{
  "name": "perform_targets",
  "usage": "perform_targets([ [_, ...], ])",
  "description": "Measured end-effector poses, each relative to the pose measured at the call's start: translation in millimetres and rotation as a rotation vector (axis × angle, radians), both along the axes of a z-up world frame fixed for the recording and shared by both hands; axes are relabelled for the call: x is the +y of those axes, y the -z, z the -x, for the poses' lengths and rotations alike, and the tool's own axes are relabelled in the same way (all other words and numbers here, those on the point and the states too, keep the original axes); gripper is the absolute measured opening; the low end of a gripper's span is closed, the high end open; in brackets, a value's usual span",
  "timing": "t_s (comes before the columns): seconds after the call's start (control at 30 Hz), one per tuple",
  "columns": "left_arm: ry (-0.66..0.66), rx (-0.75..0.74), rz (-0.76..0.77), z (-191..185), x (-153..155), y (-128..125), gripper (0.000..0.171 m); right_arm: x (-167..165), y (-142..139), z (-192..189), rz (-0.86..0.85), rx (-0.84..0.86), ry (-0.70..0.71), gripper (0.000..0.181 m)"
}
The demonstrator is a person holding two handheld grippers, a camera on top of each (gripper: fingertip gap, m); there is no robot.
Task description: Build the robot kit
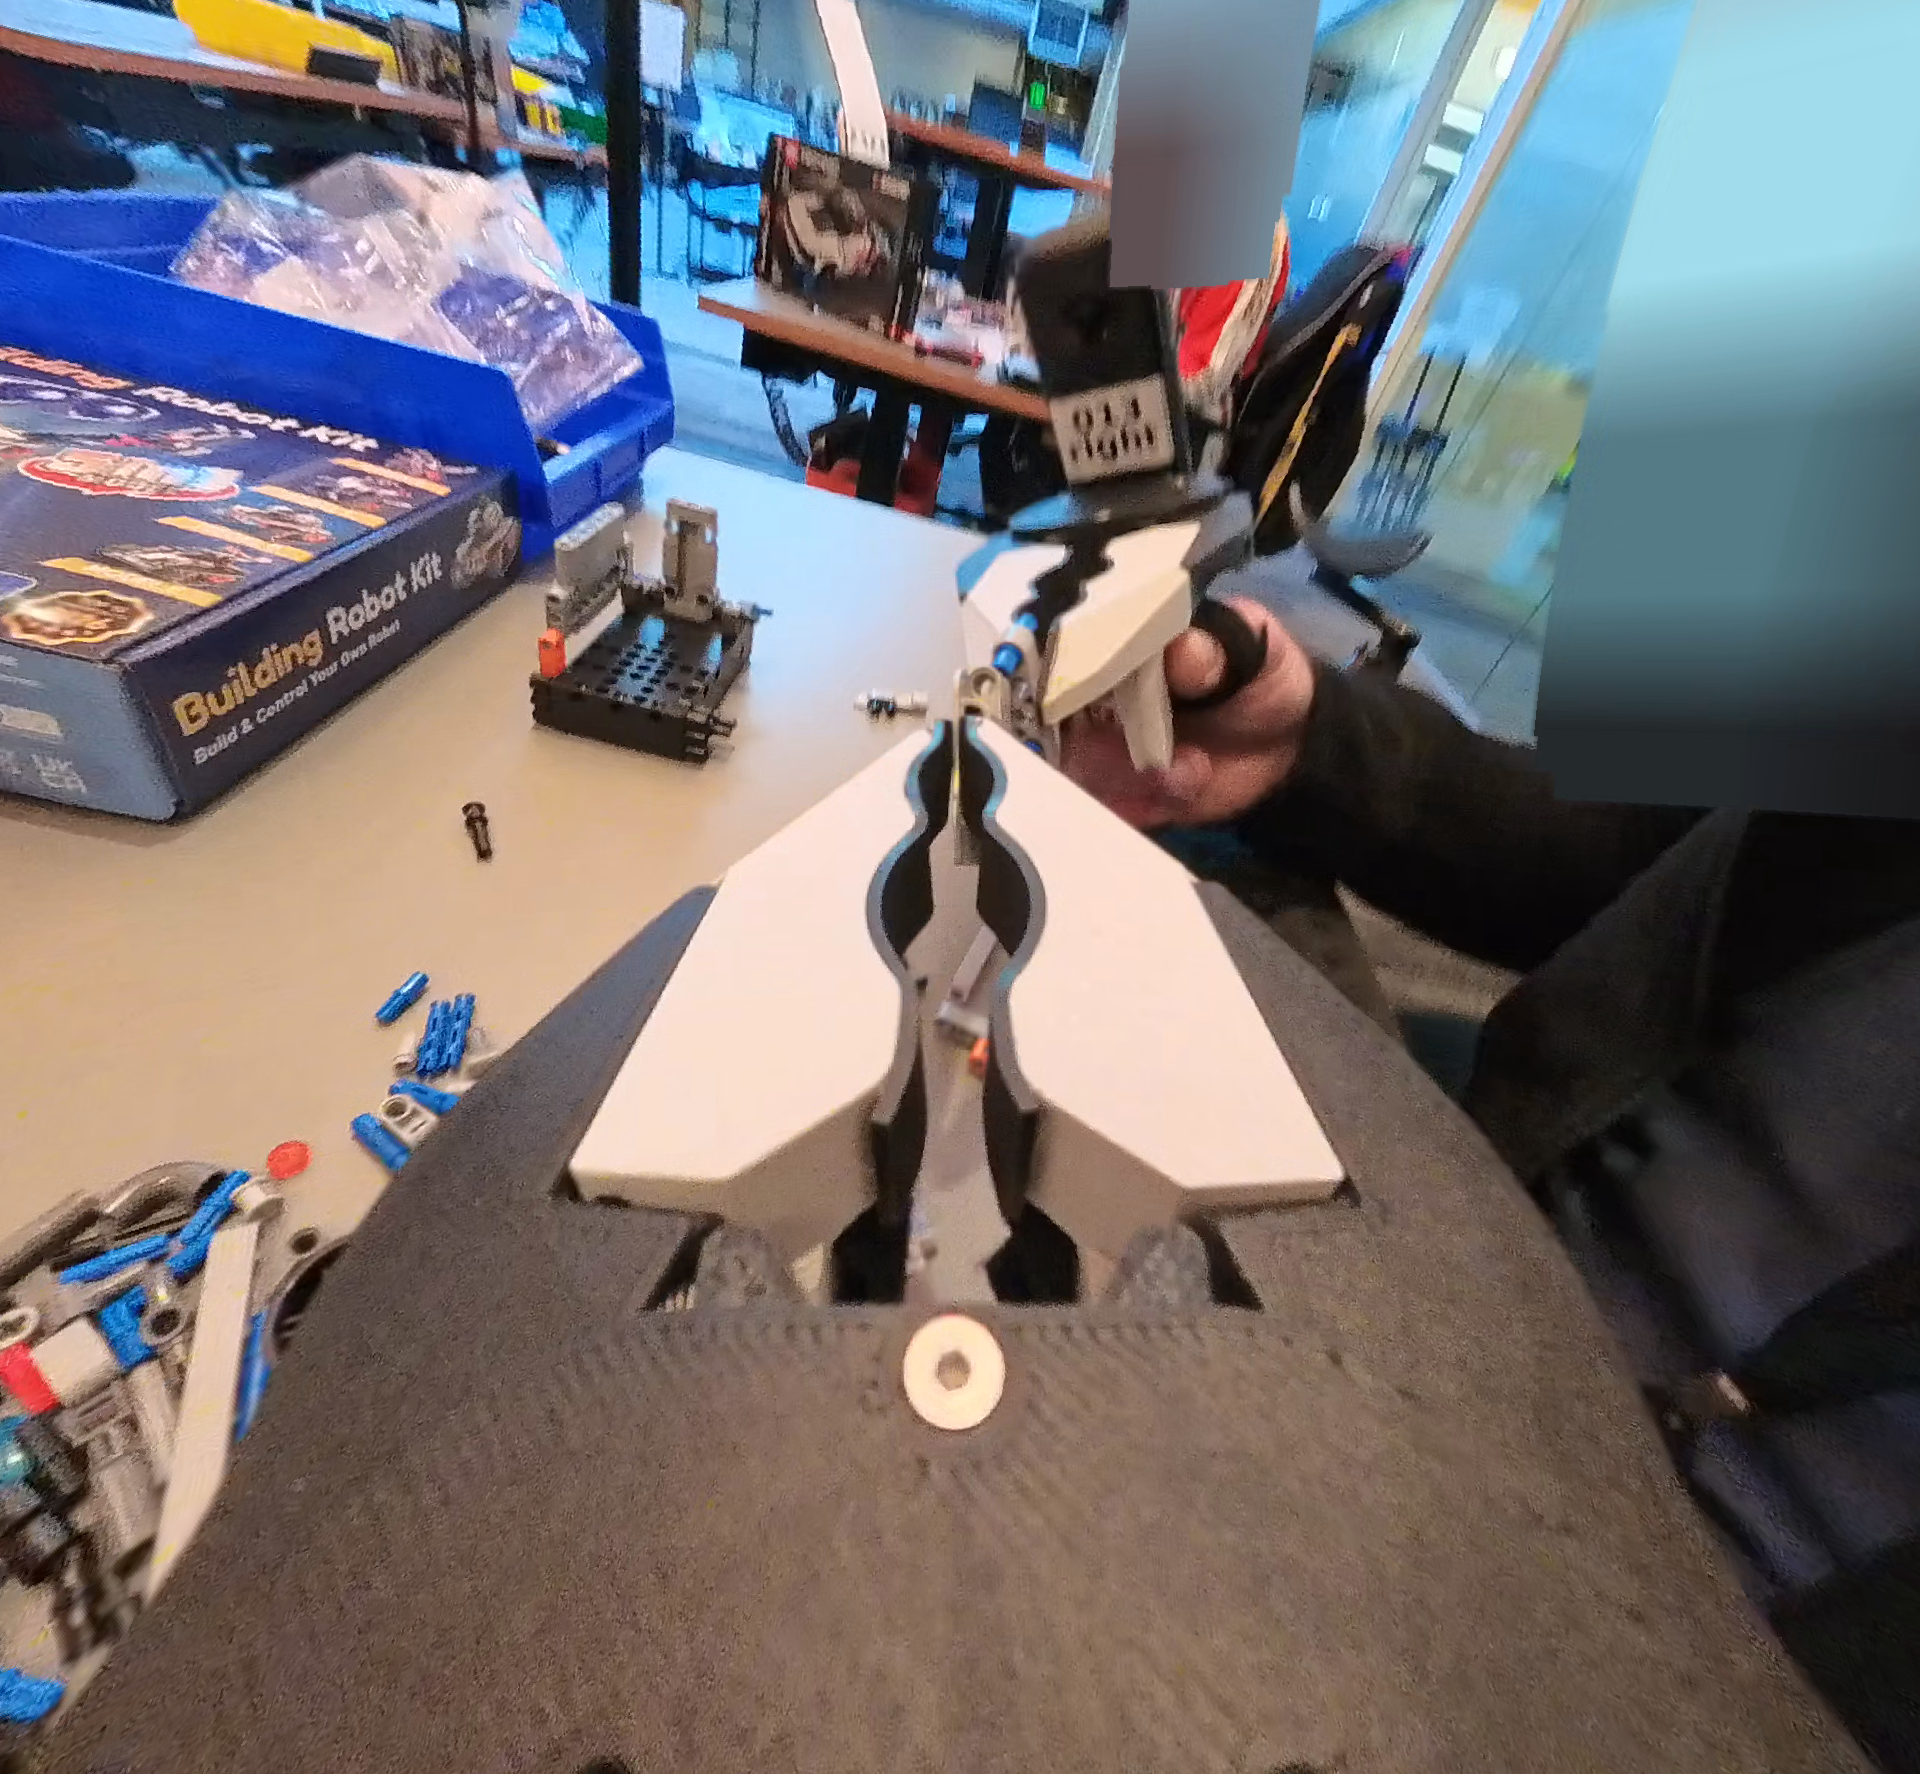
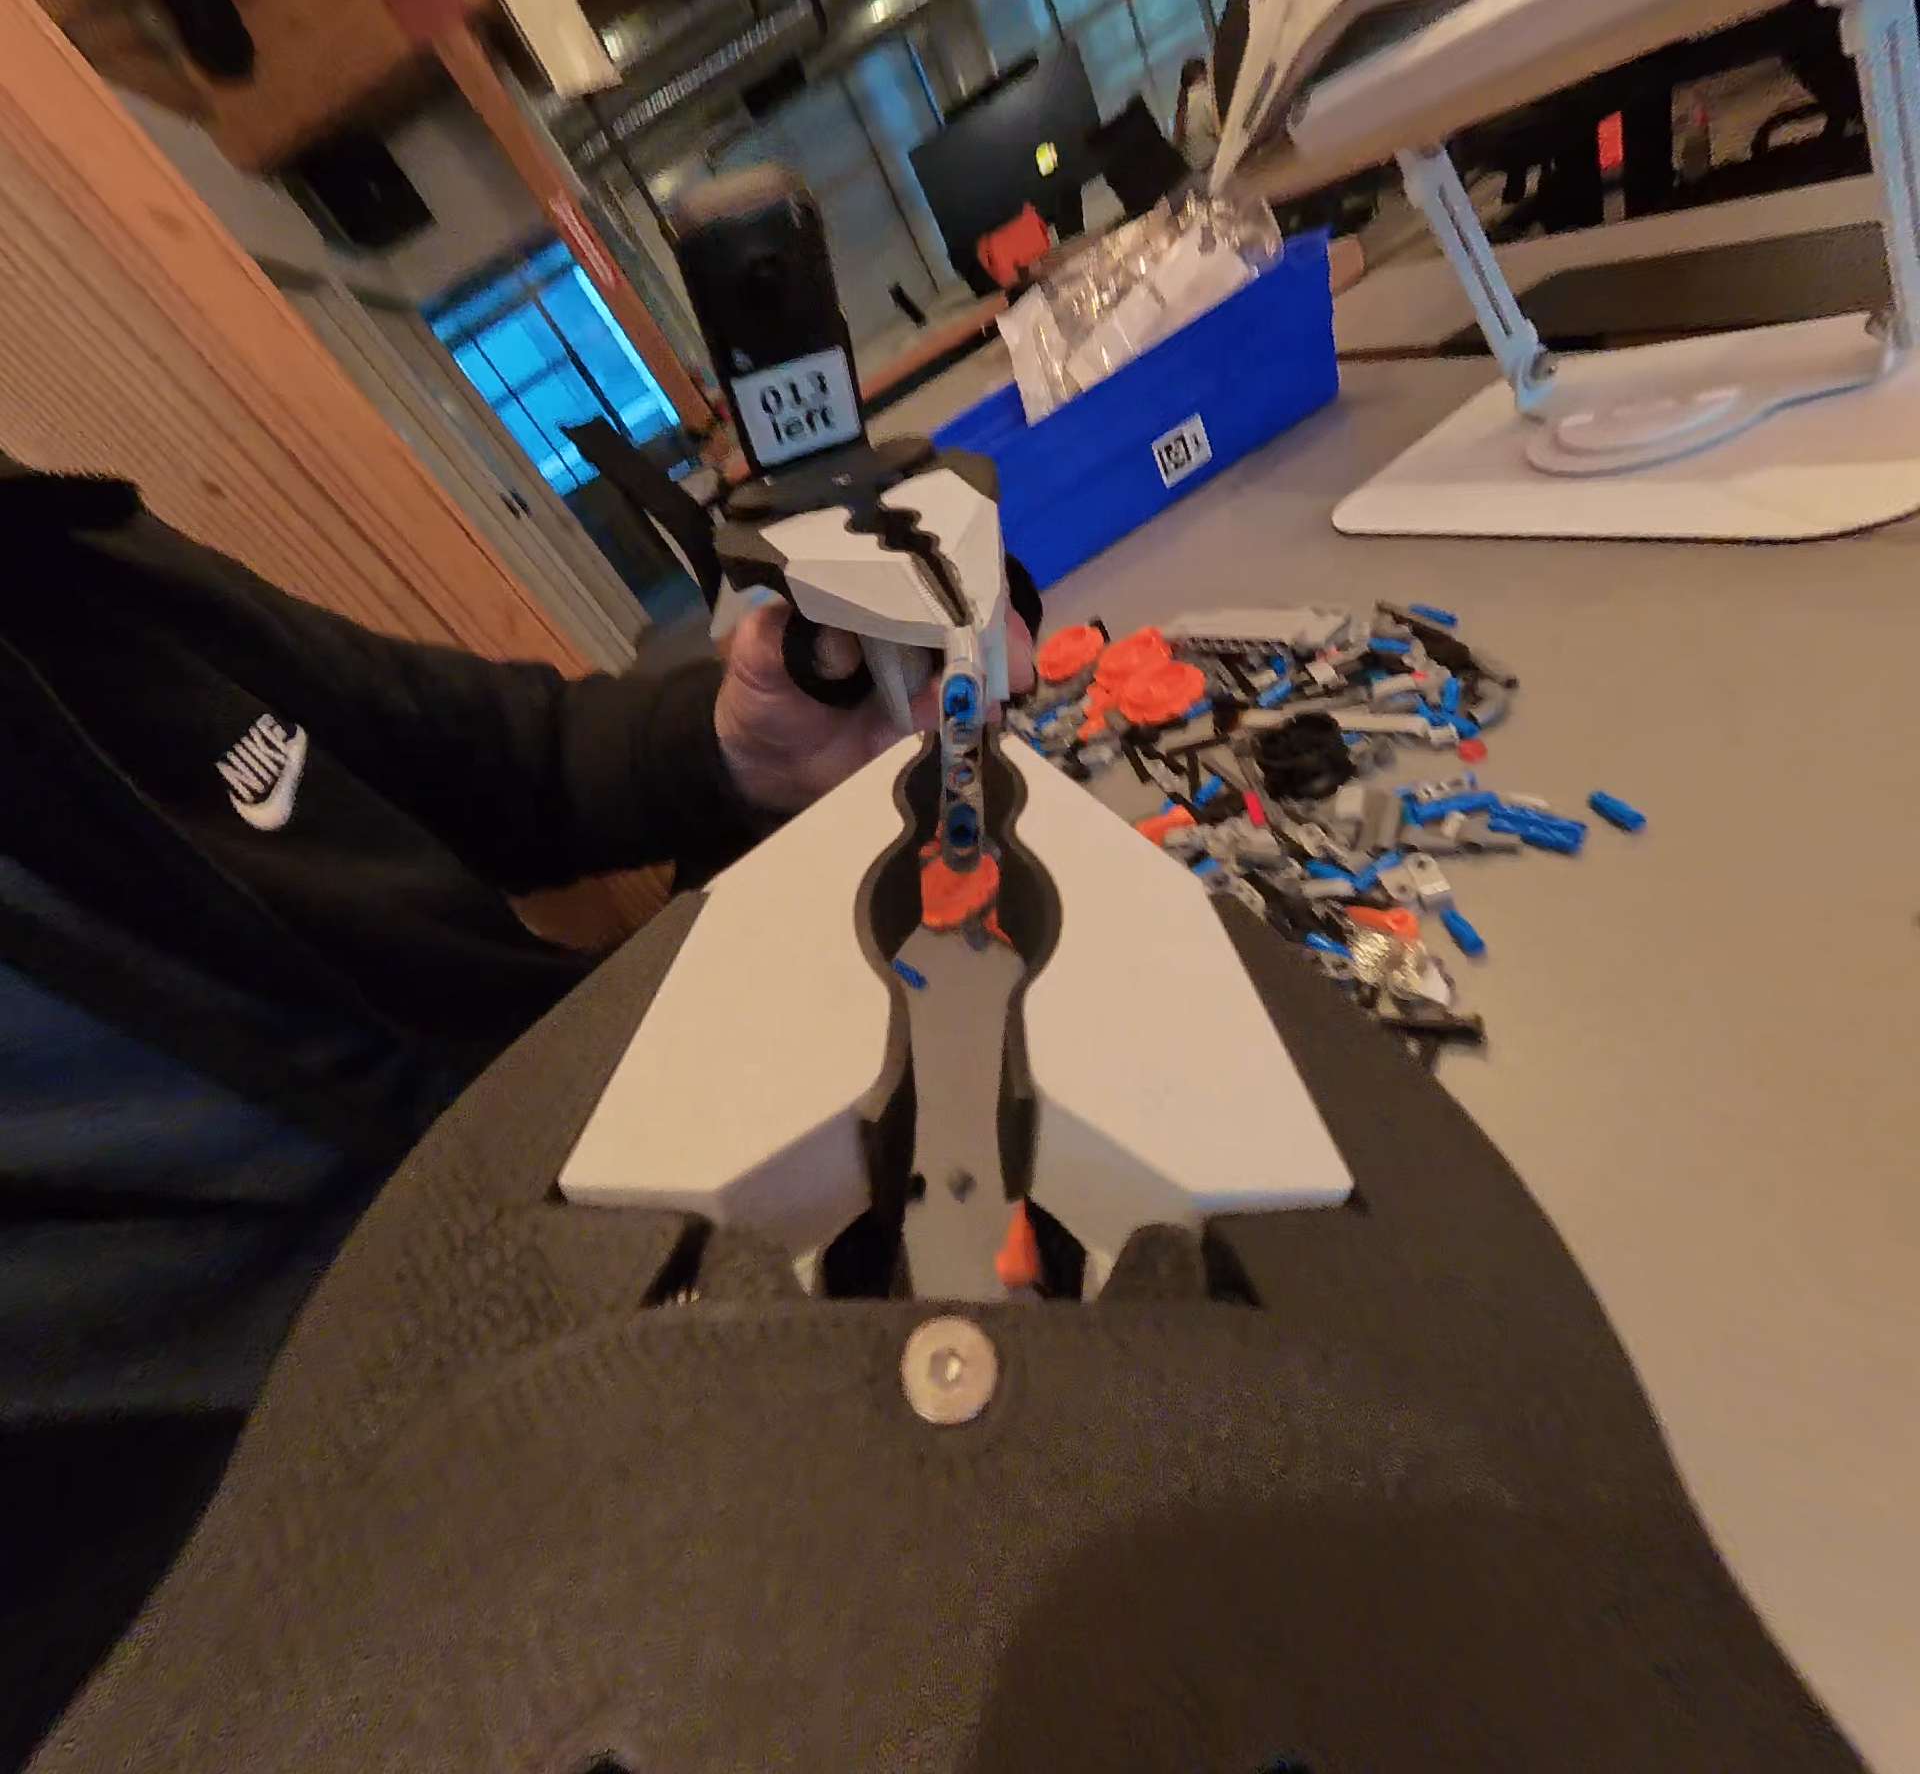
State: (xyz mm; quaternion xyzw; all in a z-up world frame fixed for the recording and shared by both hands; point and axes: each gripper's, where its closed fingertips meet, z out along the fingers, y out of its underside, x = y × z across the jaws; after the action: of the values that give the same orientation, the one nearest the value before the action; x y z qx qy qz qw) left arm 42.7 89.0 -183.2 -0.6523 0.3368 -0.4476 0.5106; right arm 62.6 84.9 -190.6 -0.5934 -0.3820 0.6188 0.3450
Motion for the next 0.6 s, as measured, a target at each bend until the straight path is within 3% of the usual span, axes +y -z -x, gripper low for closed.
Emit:
perform_targets([
  [0.1, -0.002, -0.140, 0.060, 3, 1, -13, 0.000, 2, -13, 5, 0.042, 0.100, 0.041, 0.004],
  [0.3, -0.015, -0.256, 0.059, 8, 3, -26, 0.000, 5, -24, 16, 0.062, 0.173, 0.094, 0.005],
  [0.6, 0.036, -0.301, 0.013, 5, -8, -36, 0.001, 2, -30, 19, 0.032, 0.197, 0.097, 0.005],
])
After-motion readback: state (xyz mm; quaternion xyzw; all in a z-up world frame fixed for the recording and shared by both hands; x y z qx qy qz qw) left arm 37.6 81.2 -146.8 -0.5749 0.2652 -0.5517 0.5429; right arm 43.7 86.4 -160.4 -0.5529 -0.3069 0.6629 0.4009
